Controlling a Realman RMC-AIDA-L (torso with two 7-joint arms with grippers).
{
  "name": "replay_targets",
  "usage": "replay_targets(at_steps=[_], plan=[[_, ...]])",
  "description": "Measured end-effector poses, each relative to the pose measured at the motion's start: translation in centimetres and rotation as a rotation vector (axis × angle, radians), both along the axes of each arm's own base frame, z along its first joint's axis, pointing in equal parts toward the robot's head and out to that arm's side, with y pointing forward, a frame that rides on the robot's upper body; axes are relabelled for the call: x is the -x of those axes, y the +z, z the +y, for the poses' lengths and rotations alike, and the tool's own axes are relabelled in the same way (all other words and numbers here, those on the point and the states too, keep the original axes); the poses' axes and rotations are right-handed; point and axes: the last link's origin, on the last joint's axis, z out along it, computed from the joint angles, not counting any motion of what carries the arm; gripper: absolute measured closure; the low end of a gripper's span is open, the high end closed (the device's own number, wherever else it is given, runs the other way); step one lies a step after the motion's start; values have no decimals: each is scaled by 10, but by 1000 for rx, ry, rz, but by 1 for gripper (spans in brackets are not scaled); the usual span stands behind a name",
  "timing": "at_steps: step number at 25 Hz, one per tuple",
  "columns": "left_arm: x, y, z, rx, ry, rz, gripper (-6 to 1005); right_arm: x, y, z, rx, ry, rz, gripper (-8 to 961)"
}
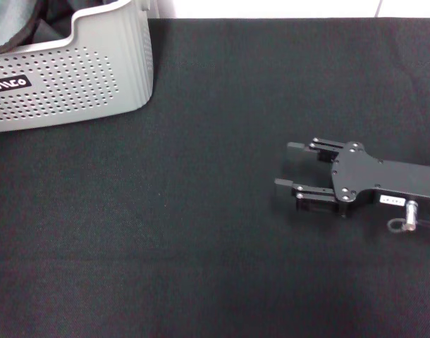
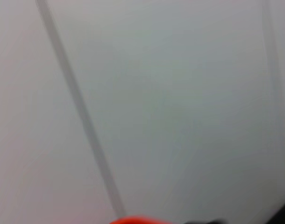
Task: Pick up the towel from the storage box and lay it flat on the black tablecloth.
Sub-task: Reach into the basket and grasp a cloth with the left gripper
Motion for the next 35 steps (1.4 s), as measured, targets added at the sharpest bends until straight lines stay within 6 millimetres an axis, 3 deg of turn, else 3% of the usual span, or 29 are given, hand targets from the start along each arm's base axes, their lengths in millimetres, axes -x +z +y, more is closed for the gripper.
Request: replay_targets(at_steps=[5, 11, 19, 30, 35], plan=[[17, 21, 3, -94, 182, 87, 408, -11, 0, -6, -12, -33, 3, 227], [48, 33, -3, -168, 339, 100, 412, -14, -3, -5, -16, -48, -1, 228], [73, 19, 5, -147, 435, 100, 417, -10, -4, -1, -16, -34, -7, 228], [84, 11, 17, -126, 465, 80, 424, -19, -9, -7, -11, -74, -11, 227], [83, 8, 17, -109, 463, 82, 566, -20, -9, -8, -9, -78, -12, 227]])
